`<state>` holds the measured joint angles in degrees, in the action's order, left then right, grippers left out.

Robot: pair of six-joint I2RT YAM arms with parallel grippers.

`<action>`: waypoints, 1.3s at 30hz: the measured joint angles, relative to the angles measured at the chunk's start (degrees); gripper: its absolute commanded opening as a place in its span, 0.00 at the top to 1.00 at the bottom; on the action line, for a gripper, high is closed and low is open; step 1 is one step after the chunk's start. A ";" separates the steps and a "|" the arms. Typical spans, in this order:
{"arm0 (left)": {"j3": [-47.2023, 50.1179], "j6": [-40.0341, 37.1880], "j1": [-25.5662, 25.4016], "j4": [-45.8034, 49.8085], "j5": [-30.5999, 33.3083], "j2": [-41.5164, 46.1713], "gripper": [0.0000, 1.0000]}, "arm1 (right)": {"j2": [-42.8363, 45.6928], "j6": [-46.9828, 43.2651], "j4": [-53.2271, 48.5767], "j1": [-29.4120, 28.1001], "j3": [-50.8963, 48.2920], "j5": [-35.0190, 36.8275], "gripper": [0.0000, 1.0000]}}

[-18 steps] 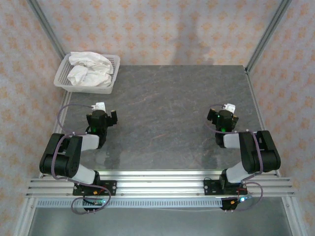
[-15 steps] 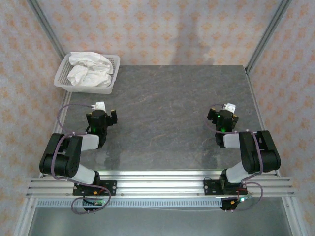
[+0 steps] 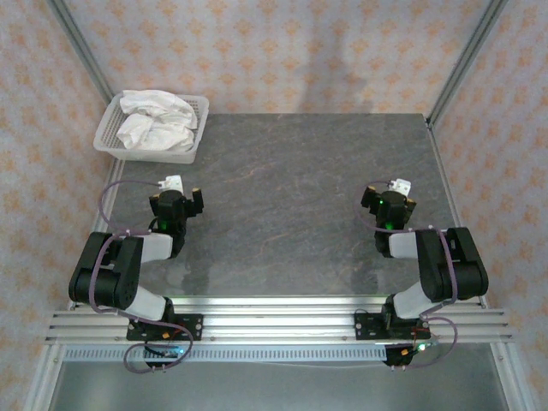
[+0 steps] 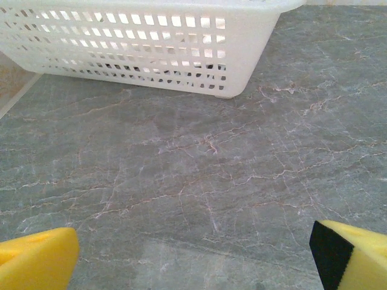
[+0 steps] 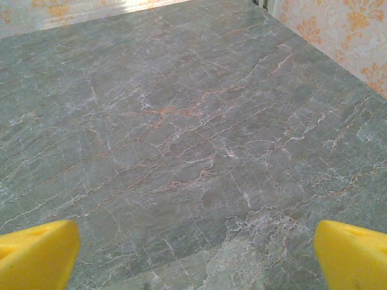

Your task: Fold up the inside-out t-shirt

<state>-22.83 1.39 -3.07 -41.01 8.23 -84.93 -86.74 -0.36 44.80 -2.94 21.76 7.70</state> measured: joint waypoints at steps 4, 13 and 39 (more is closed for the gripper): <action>0.00 0.00 0.00 -0.02 0.00 0.00 0.00 | 0.37 0.00 0.39 0.00 0.00 0.00 0.01; 1.88 0.04 0.00 -2.40 1.81 1.84 0.00 | 21.20 2.60 -16.63 0.15 2.45 -0.11 0.00; -75.80 34.80 13.62 74.95 -9.22 -11.67 0.18 | 19.06 33.00 -79.80 -32.33 38.56 -27.56 0.01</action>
<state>-98.63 36.18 10.55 33.93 -0.99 -96.60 -67.68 32.64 -35.00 -35.27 60.31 -19.86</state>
